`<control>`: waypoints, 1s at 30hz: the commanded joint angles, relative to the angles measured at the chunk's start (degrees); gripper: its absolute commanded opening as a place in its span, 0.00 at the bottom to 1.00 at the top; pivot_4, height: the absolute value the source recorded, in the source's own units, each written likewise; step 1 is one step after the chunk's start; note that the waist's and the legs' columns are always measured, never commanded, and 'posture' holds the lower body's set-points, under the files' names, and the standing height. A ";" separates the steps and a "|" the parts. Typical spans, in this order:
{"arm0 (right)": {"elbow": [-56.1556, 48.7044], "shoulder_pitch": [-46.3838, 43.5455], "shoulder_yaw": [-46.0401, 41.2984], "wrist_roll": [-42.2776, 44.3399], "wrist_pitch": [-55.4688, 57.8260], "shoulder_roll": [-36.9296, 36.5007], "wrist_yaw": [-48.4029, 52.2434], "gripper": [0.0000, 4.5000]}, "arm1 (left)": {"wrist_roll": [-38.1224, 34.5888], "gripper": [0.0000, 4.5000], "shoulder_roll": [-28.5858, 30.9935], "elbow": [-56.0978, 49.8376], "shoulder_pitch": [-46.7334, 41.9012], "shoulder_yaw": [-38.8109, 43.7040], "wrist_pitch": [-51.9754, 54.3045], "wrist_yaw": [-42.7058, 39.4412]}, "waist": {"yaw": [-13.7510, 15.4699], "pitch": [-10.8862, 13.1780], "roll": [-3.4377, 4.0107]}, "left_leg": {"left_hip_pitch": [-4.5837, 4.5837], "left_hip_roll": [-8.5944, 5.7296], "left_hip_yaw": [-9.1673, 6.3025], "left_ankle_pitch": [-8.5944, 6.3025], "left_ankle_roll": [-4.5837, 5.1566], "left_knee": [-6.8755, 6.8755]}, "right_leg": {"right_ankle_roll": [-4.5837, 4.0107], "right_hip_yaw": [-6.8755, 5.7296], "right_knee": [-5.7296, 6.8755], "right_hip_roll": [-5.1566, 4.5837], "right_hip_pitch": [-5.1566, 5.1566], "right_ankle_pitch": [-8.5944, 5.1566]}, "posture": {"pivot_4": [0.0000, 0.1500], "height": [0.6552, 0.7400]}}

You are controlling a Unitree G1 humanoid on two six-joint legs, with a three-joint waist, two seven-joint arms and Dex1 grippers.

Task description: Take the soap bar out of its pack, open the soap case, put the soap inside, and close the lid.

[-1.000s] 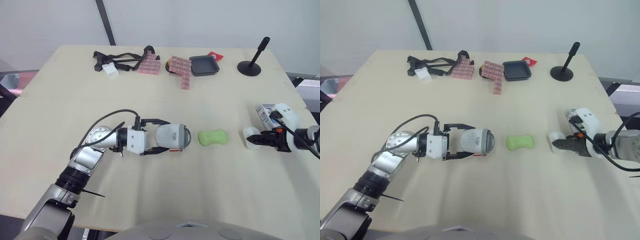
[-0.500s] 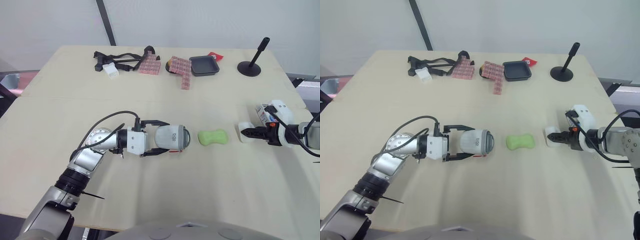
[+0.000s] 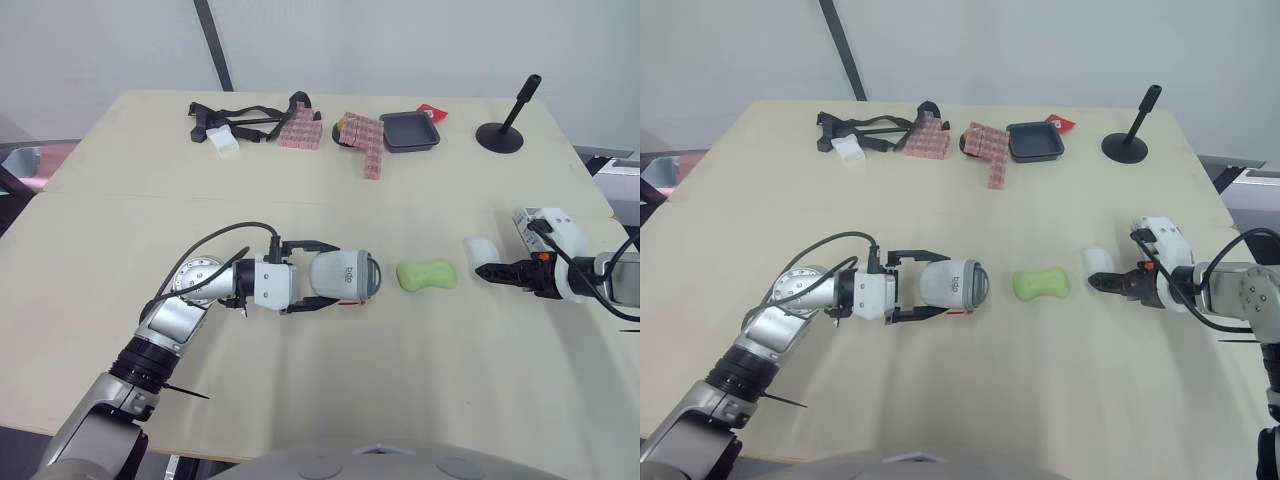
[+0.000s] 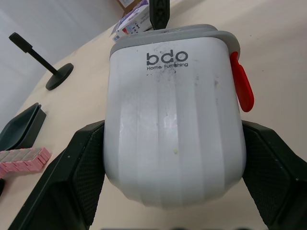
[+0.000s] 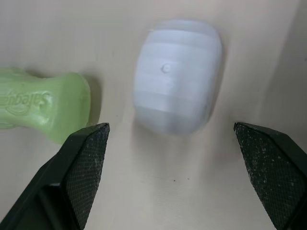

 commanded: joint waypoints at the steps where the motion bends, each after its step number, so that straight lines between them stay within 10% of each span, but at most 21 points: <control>1: -5.44 0.46 -3.50 0.91 -2.58 -0.51 2.92 0.99 | -0.05 0.77 0.49 -1.19 -0.31 0.97 -0.35 0.38 | -0.06 0.00 0.00 | 0.00 0.00 0.00 0.00 0.00 0.00 | 0.00 0.00 0.00 0.00 0.00 0.00 | 1.00 1.00; 18: -14.55 23.67 -5.76 -15.58 -65.02 12.31 34.09 0.99 | -6.34 0.77 1.37 -4.83 -2.33 1.93 20.77 -2.09 | -0.43 0.00 -0.01 | -0.19 0.02 0.05 -0.22 0.44 0.08 | -0.05 -0.04 0.09 -0.09 -0.24 -0.03 | 1.00 1.00; 30: -10.71 32.03 -0.36 -20.15 -80.47 16.42 40.64 0.99 | -1.78 0.77 3.98 -5.01 -5.67 0.16 28.76 -3.97 | -1.65 -0.01 -0.03 | -0.25 -0.02 0.07 -0.25 0.67 0.34 | -0.31 0.00 0.33 -0.19 -0.35 -0.19 | 1.00 1.00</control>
